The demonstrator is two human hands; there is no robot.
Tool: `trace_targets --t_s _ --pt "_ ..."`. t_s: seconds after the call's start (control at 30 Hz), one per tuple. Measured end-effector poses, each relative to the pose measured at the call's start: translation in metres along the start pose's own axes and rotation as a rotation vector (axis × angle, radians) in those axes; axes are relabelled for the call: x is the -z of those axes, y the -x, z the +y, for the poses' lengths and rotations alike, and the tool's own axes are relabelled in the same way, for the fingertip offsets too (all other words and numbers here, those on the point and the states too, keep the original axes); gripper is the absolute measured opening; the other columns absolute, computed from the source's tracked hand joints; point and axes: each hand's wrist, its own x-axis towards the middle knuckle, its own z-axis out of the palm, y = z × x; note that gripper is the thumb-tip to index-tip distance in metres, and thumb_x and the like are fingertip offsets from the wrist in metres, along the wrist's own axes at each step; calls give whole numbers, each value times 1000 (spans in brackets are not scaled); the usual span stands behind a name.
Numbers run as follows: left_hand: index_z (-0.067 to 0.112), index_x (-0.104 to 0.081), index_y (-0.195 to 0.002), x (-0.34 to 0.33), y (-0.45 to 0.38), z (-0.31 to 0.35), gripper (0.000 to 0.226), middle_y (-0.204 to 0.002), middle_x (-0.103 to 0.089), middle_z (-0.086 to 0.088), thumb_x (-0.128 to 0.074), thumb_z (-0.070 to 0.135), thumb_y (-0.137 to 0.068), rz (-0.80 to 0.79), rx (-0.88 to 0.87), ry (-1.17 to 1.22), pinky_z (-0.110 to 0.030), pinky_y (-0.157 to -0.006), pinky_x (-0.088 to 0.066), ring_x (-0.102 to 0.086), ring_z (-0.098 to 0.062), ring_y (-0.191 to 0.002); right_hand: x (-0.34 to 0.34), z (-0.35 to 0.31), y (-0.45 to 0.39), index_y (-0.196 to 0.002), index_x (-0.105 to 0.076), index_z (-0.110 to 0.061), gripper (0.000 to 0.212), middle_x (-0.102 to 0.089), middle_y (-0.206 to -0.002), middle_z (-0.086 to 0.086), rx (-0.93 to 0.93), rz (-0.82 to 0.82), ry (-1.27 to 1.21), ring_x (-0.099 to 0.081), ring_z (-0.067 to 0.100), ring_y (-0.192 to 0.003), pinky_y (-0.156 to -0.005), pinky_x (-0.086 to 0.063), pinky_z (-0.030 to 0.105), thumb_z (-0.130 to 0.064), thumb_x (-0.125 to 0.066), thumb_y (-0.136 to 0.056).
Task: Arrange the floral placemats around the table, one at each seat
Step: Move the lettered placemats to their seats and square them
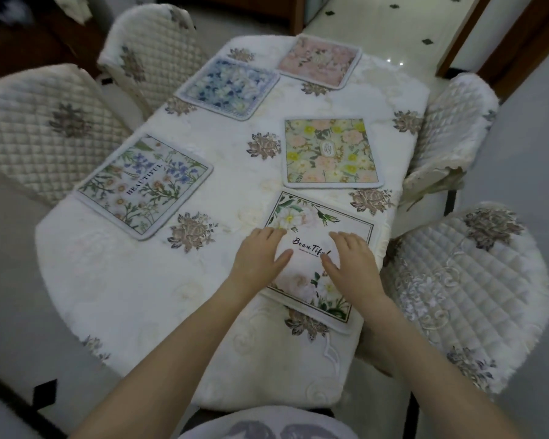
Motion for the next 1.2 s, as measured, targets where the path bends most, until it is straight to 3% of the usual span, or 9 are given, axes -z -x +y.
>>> trace_targets --t_s 0.4,0.57,0.93,1.2 --pt "14 -45 -134 84 56 7 47 -129 -55 -3 -40 40 -96 210 -25 -3 -35 -99 -38 -45 -22 -119 65 -69 22 -131 -49 -10 44 -56 -128 9 128 267 -66 -44 30 -125 -107 -35 43 -34 -50 -95" --pt "16 -45 -135 93 81 -1 47 -130 -55 -2 -38 41 -95 194 -101 -15 -33 -100 -35 -45 -20 -120 55 -95 52 -130 -51 -11 42 -57 -126 8 104 275 -58 -48 28 -119 -100 -40 42 -32 -52 -94" --pt "16 -42 -138 97 124 -29 49 -133 -53 -2 -40 41 -96 91 -160 6 -32 -101 -33 -42 -21 -123 22 -141 104 -131 -51 -10 44 -57 -127 8 -51 254 -63 -47 28 -121 -100 -40 42 -32 -51 -94" --pt "16 -42 -137 97 129 -24 48 -133 -53 -1 -39 42 -96 118 -131 14 -33 -101 -34 -42 -20 -123 29 -136 105 -131 -51 -9 44 -58 -126 9 0 254 -15 -48 28 -120 -101 -40 42 -33 -50 -94"
